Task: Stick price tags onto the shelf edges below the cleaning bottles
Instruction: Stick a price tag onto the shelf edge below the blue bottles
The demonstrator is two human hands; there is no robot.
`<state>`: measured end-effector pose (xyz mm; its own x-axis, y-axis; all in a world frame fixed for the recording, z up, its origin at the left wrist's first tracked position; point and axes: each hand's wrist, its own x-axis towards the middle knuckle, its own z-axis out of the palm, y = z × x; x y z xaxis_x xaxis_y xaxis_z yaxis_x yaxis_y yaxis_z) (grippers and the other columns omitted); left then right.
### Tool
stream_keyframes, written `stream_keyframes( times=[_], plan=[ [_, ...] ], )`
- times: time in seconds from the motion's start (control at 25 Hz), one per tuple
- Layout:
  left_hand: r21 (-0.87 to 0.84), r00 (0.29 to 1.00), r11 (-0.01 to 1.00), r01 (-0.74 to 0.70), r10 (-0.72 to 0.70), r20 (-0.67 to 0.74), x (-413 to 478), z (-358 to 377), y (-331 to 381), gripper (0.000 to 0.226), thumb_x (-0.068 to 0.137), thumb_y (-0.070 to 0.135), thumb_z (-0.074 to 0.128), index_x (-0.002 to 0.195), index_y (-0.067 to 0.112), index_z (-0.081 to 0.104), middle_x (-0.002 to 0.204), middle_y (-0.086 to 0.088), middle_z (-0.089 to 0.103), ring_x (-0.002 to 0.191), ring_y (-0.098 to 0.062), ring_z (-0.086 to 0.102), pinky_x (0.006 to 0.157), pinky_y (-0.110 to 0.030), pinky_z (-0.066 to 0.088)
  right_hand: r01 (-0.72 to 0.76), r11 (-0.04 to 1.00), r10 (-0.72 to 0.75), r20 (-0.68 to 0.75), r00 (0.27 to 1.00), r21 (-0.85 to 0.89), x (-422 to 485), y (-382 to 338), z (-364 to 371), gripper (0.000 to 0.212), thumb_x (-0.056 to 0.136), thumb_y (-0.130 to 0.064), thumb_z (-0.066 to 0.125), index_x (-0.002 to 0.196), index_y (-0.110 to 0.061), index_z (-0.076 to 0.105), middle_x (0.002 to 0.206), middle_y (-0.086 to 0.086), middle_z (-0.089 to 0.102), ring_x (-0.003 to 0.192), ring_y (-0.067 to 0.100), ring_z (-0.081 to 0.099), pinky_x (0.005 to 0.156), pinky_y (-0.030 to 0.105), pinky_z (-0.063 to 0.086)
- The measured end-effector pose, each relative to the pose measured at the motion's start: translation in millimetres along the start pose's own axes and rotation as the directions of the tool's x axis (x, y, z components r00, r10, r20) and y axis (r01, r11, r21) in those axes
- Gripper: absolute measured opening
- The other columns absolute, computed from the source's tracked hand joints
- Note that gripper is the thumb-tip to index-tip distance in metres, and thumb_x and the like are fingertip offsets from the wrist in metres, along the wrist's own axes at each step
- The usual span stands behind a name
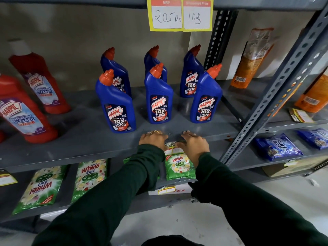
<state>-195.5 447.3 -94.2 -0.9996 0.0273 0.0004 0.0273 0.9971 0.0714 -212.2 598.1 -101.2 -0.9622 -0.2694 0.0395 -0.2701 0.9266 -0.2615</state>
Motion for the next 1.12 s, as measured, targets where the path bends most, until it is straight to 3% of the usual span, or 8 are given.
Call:
stream_keyframes(
  times=[0.16,0.36,0.44,0.52,0.6,0.68,0.84,1.12],
  plan=[
    [-0.034,0.999,0.999,-0.014,0.013,-0.048,0.7,9.0,-0.4,0.033,0.094,0.036,0.050,0.124,0.026,0.057,0.134,0.001,0.053,0.125,-0.025,0.041,0.104,-0.039,0.034,0.007,0.993,-0.003,0.032,0.999,-0.115,2.3,-1.4,-5.6,0.041,0.092,-0.048,0.049,0.117,-0.016,0.056,0.121,0.008,0.063,0.103,0.031,0.060,0.086,0.037,0.049],
    [0.087,0.989,0.994,-0.069,0.080,-0.128,-0.3,15.3,-1.4,0.035,0.094,0.042,0.047,0.118,0.021,0.062,0.123,0.002,0.060,0.122,-0.023,0.043,0.099,-0.038,0.031,0.025,0.981,-0.029,-0.020,0.999,-0.194,4.6,1.7,-2.8,0.049,0.087,-0.058,0.048,0.113,-0.017,0.058,0.115,0.006,0.066,0.098,0.034,0.062,0.084,0.039,0.049],
    [0.157,0.958,0.982,-0.103,0.140,-0.251,-0.6,17.0,-3.5,0.032,0.081,0.048,0.066,0.098,0.021,0.072,0.100,0.005,0.071,0.104,-0.021,0.059,0.090,-0.034,0.031,0.041,0.977,-0.051,-0.041,0.998,-0.211,5.0,2.7,-1.4,0.050,0.087,-0.058,0.047,0.112,-0.017,0.058,0.113,0.006,0.067,0.097,0.034,0.063,0.083,0.039,0.050],
    [0.201,0.959,0.971,-0.127,0.172,-0.225,-2.0,18.8,-3.5,0.030,0.056,0.048,0.086,0.067,0.022,0.076,0.068,0.008,0.073,0.073,-0.018,0.068,0.074,-0.030,0.029,0.042,0.974,-0.054,-0.048,0.997,-0.223,5.4,3.1,-1.9,0.050,0.087,-0.059,0.047,0.112,-0.017,0.059,0.112,0.006,0.068,0.096,0.033,0.063,0.083,0.039,0.050],
    [0.176,0.957,0.975,-0.140,0.178,-0.230,-0.2,24.4,-4.5,0.031,0.047,0.047,0.089,0.059,0.022,0.075,0.059,0.009,0.071,0.065,-0.018,0.068,0.071,-0.031,0.028,0.044,0.975,-0.054,-0.041,0.998,-0.220,4.9,3.6,-2.9,0.050,0.087,-0.059,0.047,0.112,-0.017,0.059,0.111,0.006,0.069,0.097,0.033,0.063,0.084,0.040,0.050],
    [0.180,0.955,0.976,-0.124,0.167,-0.246,0.0,17.0,-8.6,0.030,0.054,0.051,0.085,0.067,0.026,0.077,0.068,0.011,0.074,0.075,-0.016,0.069,0.077,-0.030,0.028,0.051,0.979,-0.058,-0.030,0.998,-0.199,5.3,4.4,-5.5,0.049,0.087,-0.058,0.048,0.112,-0.018,0.059,0.110,0.008,0.069,0.097,0.033,0.063,0.084,0.039,0.050],
    [0.035,0.977,0.986,-0.166,0.169,-0.131,2.4,10.4,-18.3,0.034,0.093,0.046,0.048,0.120,0.030,0.061,0.127,0.008,0.061,0.127,-0.017,0.040,0.104,-0.035,0.026,0.097,0.972,-0.095,0.021,0.995,-0.214,9.6,9.7,-11.5,0.041,0.091,-0.051,0.049,0.108,-0.016,0.061,0.107,0.009,0.070,0.096,0.033,0.063,0.082,0.037,0.050],
    [0.032,0.986,0.988,-0.154,0.156,-0.061,1.3,6.3,-18.6,0.031,0.098,0.037,0.044,0.126,0.030,0.055,0.134,0.009,0.054,0.132,-0.018,0.033,0.106,-0.036,0.026,0.078,0.987,-0.076,0.022,0.997,-0.141,3.9,2.2,-10.6,0.042,0.091,-0.046,0.052,0.114,-0.011,0.057,0.116,0.011,0.065,0.102,0.034,0.060,0.087,0.038,0.046]
  ],
)
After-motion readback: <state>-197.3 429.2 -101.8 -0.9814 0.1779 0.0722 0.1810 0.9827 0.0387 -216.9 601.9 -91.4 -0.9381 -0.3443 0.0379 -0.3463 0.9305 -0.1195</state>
